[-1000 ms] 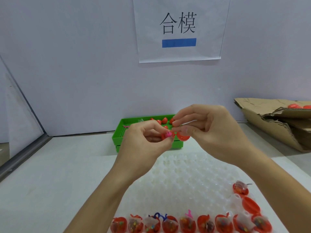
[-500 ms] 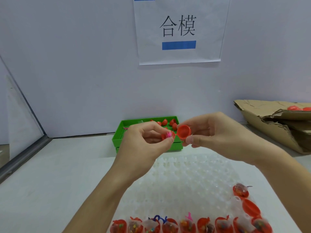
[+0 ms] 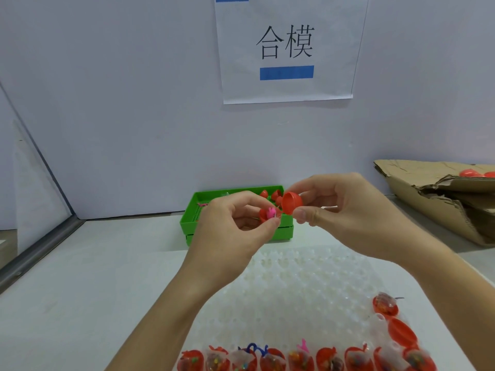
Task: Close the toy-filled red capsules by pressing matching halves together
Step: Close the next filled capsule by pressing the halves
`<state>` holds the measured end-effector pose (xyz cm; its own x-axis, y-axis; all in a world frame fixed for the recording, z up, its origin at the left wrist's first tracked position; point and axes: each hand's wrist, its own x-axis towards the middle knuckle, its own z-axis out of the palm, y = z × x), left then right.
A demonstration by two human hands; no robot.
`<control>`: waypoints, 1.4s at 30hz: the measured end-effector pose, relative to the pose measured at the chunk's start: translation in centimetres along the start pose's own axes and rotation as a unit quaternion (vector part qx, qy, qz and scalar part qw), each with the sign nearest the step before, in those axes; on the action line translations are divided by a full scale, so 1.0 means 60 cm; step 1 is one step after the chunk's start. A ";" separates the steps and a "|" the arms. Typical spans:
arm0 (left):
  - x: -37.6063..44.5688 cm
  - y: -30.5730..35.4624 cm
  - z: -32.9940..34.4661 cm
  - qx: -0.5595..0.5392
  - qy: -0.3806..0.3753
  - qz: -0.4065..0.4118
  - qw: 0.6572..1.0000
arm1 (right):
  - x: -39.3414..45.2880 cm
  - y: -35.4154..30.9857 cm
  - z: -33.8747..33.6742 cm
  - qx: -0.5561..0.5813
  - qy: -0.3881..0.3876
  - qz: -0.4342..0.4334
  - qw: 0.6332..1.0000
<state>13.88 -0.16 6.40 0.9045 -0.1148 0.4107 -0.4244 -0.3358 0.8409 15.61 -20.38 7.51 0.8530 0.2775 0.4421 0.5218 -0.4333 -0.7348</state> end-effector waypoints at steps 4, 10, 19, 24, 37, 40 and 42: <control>0.001 0.000 -0.001 -0.016 -0.001 0.001 1.000 | 0.003 0.006 -0.003 0.058 -0.020 0.025 0.998; 0.003 0.000 -0.003 -0.045 -0.006 -0.004 0.999 | 0.001 0.011 -0.008 0.146 -0.045 0.069 0.986; 0.002 0.002 0.000 -0.065 0.004 -0.021 0.998 | -0.001 0.006 -0.008 0.138 -0.050 0.055 0.988; 0.002 0.005 0.003 -0.083 0.009 -0.031 0.996 | -0.002 0.004 -0.012 0.143 -0.046 0.056 0.987; 0.002 0.003 0.009 -0.115 0.016 0.003 0.993 | -0.003 0.003 -0.014 0.150 -0.034 0.045 0.987; 0.001 0.001 0.011 -0.110 0.016 0.008 0.994 | -0.004 -0.002 -0.019 0.096 -0.041 0.044 0.994; 0.000 0.000 0.012 -0.102 0.023 0.011 0.994 | -0.004 -0.007 -0.022 0.027 -0.015 0.036 0.999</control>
<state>13.92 -0.85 6.15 0.8937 -0.0766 0.4422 -0.4487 -0.1365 0.8832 15.17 -21.39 8.40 0.8868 0.2731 0.3730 0.4578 -0.4067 -0.7906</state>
